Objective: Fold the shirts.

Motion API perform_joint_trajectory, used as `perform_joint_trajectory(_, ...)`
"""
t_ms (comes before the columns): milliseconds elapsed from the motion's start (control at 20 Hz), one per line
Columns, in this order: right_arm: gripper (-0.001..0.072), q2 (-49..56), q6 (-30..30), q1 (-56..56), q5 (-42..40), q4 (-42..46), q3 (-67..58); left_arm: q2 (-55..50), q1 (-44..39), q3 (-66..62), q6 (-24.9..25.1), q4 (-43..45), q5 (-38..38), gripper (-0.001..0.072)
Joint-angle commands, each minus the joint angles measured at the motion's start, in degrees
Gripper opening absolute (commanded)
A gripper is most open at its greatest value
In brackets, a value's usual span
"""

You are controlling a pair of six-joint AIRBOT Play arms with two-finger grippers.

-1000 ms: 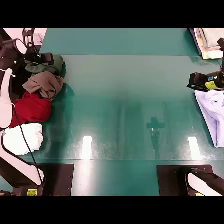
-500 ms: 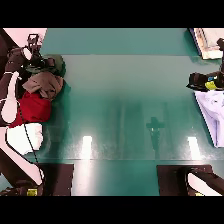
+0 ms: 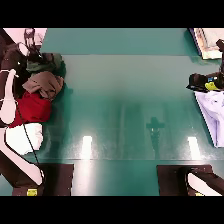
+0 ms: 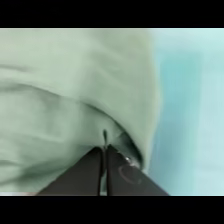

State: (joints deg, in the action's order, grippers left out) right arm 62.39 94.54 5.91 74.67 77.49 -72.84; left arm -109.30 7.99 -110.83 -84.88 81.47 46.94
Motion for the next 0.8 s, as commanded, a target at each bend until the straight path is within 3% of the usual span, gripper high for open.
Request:
perform_joint_trajectory(0, 0.0020, -0.2, 0.0, 0.0, -2.7, 0.0, -0.4, 4.6, -0.9, -7.7, 5.0, -7.5, 3.5, 0.0023)
perform_joint_trajectory(200, 0.0020, -0.1, 0.0, 0.0, -7.2, 0.1, -7.7, 18.1, -4.3, -9.1, 21.4, -32.8, 4.8, 0.0023)
perform_joint_trajectory(300, 0.0020, -0.1, 0.0, 0.0, -10.7, 0.1, -13.0, 24.5, -7.6, -9.1, 26.5, -43.1, 9.3, 0.0023)
perform_joint_trajectory(450, 0.0020, -0.1, 0.0, 0.0, -13.5, 0.1, -19.8, 31.9, -14.8, -8.7, 29.0, -51.1, 16.1, 0.0024)
perform_joint_trajectory(750, 0.0020, -0.1, -0.1, 0.0, -10.2, 0.1, -28.5, 35.4, -28.2, -1.5, 29.1, -48.4, 26.0, 0.0024)
